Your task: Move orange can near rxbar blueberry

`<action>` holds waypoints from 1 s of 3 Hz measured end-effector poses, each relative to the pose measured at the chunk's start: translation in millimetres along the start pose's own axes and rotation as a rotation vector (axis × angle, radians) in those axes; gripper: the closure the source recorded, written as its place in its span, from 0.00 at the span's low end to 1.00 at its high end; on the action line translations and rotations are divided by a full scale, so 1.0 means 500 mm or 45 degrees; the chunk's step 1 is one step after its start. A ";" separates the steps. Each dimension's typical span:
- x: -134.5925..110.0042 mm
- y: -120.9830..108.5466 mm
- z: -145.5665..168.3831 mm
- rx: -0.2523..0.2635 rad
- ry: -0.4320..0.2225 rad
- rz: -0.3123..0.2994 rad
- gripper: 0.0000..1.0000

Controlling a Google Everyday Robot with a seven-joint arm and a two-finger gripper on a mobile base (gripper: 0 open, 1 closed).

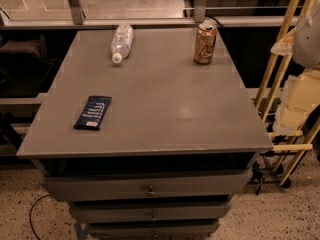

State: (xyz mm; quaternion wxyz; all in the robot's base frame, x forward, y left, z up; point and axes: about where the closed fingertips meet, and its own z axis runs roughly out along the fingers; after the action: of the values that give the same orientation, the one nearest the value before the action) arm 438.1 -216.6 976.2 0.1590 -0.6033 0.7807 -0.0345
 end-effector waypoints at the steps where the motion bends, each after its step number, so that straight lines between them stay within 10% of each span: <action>1: 0.000 0.000 0.000 0.000 0.000 0.000 0.00; 3: -0.019 -0.053 0.008 0.058 -0.221 -0.040 0.00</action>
Offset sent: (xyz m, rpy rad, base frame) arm 0.0297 0.0069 0.0065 0.1821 -0.1200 0.0886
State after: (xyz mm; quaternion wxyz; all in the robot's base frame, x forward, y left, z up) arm 466.1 -214.0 980.9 0.2391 -0.6124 0.7535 -0.0022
